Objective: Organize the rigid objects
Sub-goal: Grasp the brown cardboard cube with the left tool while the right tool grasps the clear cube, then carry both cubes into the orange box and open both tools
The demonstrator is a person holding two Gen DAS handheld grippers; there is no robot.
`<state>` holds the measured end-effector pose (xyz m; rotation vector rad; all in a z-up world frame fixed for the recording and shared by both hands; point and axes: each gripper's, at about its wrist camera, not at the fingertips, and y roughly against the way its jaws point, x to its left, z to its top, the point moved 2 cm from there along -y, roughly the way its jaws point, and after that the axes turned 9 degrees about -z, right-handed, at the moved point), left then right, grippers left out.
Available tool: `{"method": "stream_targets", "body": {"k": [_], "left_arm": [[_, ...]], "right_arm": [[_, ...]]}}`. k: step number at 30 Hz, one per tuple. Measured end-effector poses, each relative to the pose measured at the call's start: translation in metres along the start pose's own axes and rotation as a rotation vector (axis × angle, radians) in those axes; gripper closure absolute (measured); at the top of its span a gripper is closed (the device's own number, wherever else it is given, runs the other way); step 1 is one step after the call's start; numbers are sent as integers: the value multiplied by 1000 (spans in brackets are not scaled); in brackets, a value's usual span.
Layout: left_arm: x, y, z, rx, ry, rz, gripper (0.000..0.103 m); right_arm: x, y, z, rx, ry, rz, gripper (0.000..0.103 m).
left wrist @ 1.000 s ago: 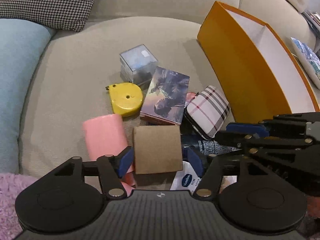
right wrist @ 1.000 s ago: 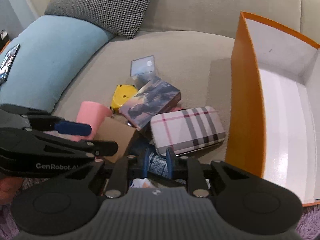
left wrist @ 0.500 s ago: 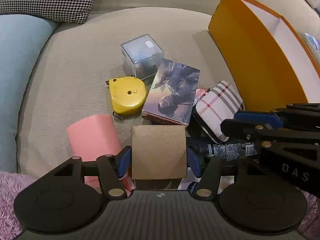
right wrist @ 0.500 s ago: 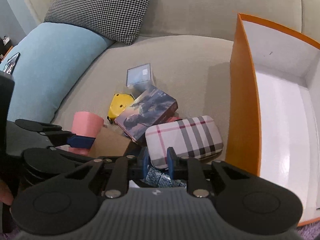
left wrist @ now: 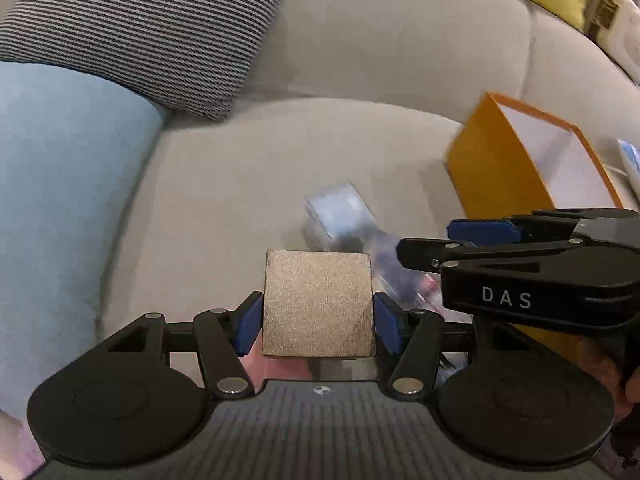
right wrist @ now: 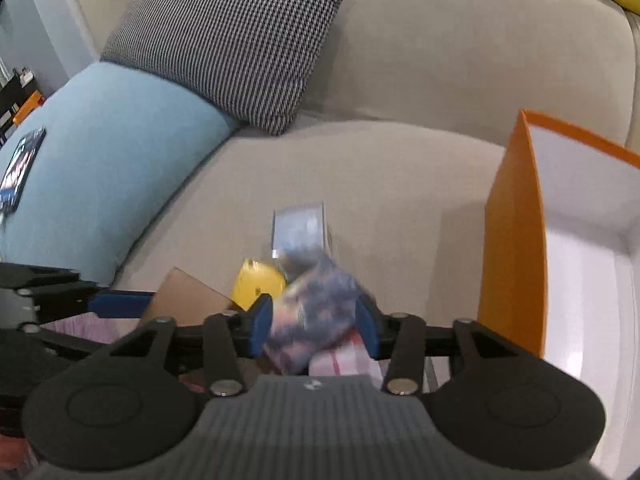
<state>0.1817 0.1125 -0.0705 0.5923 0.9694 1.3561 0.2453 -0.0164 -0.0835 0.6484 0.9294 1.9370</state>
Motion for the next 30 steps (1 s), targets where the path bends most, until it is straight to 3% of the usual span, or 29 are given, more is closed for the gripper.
{"method": "stream_targets", "body": {"k": [4,10,18,19,26,30], "left_arm": [[21,-16,14,-14,39,45,36],[44,-36,23,9,92,65,36],[59,-43,16,24,154,62,36],[58,-41,14,24,156,62,36],[47,-29,14,-3,145,58,36],[31,-4,15,-53,139,41,36]], "right_arm": [[9,-22,24,13,17,-7,52],[25,-59,45,63,38,-8,41],[34,-99,44,144,63,-35,43],[35,-102,45,148,65,-37,50],[30,-88,42,110,53,-49,52],[18,-53,41,50,41,-52,52]]}}
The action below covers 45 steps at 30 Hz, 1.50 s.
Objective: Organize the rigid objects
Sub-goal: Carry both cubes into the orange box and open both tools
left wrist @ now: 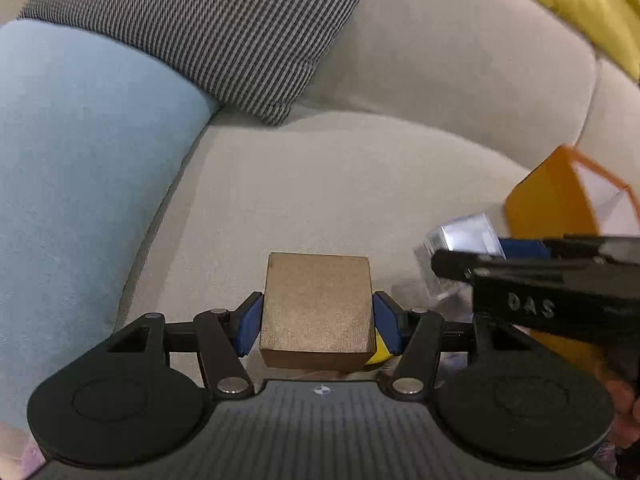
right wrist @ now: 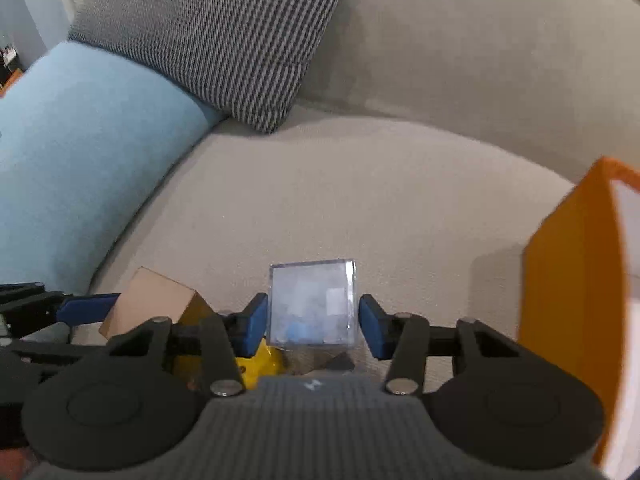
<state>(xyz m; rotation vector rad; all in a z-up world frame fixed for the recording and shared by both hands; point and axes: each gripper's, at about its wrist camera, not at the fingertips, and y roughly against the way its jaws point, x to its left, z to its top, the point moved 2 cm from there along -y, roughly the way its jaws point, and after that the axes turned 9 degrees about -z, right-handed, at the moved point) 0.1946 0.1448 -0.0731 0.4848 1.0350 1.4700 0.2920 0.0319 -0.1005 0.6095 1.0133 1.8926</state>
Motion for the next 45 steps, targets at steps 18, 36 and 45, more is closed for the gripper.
{"method": "stream_targets", "body": {"k": [18,36,45], "left_arm": [[-208,55,-18,18,-370,-428,36],[-300,-41,-72,384,-1037,-376,36],[-301,-74,-79,541,-1134,-369,36]], "right_arm": [[-167,167,-71,-116,-221,-198,52],[-244,102,-124,71,-408,-209,52],[-241,66,-120,132,-410,-188,52]]}}
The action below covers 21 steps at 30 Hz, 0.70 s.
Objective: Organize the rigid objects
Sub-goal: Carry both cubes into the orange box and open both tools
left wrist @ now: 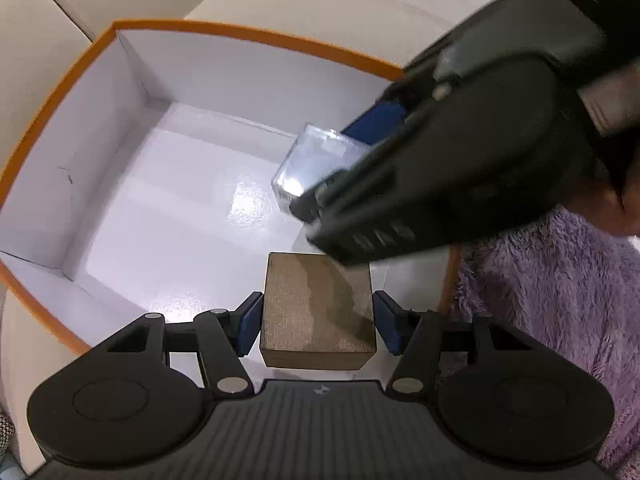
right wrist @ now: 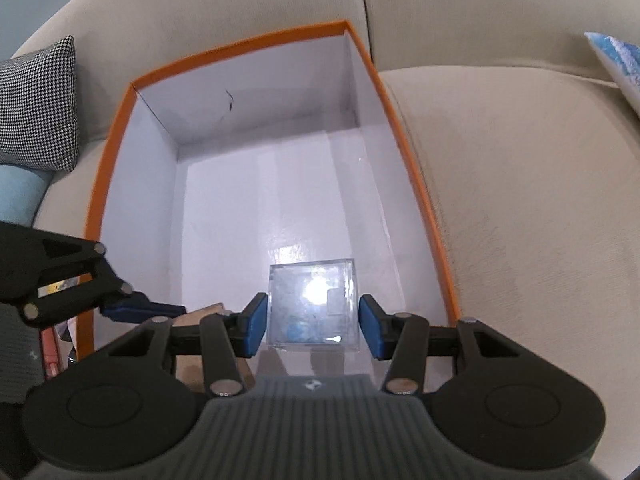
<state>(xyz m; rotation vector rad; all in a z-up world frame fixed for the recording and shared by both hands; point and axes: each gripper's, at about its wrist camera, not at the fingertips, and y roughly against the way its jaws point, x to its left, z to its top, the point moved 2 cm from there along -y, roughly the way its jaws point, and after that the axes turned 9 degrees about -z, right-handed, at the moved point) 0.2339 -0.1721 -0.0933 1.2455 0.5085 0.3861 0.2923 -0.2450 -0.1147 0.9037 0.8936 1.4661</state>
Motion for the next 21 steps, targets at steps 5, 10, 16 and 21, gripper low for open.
{"method": "stream_targets", "body": {"k": [5,10,16,21], "left_arm": [[17,-10,2,41,30,-56,36],[29,-15,-4,35,72,-105,36],[37,-16,-11,14,105,-130,34],[40,-8,-13,-52,147,-124,39]], "right_arm": [[5,-11,-5,28,5,22,52],[5,-11,-10,46,11,42,52],[12,-18,-12,60,22,46,52],[15,-18,-15,71,27,45,52]]}}
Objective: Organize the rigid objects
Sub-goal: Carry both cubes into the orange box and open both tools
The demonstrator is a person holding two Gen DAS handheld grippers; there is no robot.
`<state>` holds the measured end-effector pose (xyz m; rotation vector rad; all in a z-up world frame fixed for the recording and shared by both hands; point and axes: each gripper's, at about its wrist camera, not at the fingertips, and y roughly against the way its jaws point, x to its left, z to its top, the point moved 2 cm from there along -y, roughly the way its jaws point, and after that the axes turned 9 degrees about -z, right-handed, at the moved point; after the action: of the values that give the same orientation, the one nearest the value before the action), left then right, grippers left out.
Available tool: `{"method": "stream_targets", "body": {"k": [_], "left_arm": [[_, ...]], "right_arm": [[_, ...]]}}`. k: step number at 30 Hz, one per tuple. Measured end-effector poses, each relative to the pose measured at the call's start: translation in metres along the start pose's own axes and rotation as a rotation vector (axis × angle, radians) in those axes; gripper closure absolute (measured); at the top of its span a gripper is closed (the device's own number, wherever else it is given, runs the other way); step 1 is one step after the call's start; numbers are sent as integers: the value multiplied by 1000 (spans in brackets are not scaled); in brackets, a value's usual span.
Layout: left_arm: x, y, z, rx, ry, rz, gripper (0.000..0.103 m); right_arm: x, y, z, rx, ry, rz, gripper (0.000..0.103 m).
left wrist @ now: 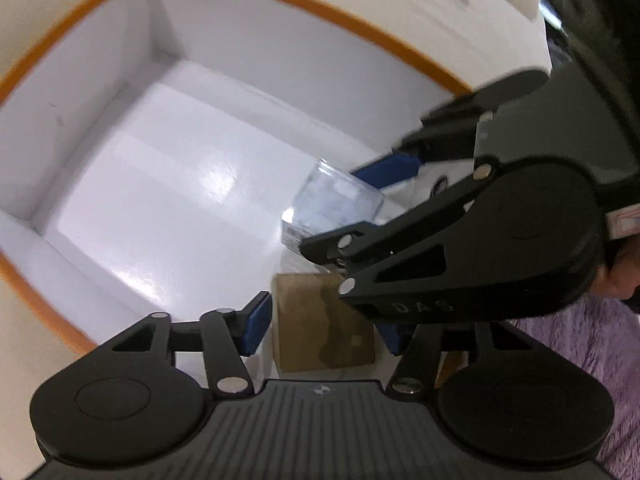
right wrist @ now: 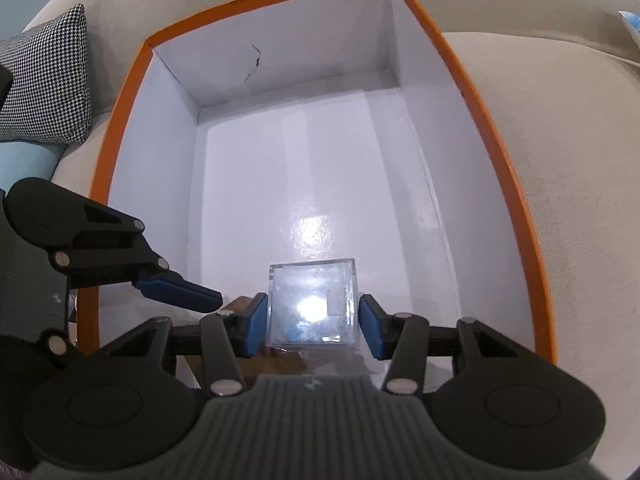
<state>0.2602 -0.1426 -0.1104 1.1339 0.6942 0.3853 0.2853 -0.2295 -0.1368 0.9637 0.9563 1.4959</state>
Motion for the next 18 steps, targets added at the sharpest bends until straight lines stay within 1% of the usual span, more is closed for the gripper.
{"method": "stream_targets", "body": {"k": [5,8,10,12,13,15,18], "left_arm": [[1,37,-13,-175,78,-8,39],[5,49,-24,-229,163,-2,39],[11,58,-32,-279,216,22,42],[17,65,-39,-323,270,19,49],[19,68,-42,-346,299,20,50],[21,74,-46,-380,336,30,53],[11,84,-49,-434,364,66,53]], "right_arm": [[-8,5,3,-14,-23,-12,52],[-13,7,5,-16,-34,-24,52],[-13,6,6,-14,-30,-22,52],[-11,6,5,-17,-8,-19,52],[-10,6,5,-18,2,-18,52],[-7,4,4,-5,12,-20,52],[-1,5,0,6,50,3,52]]}}
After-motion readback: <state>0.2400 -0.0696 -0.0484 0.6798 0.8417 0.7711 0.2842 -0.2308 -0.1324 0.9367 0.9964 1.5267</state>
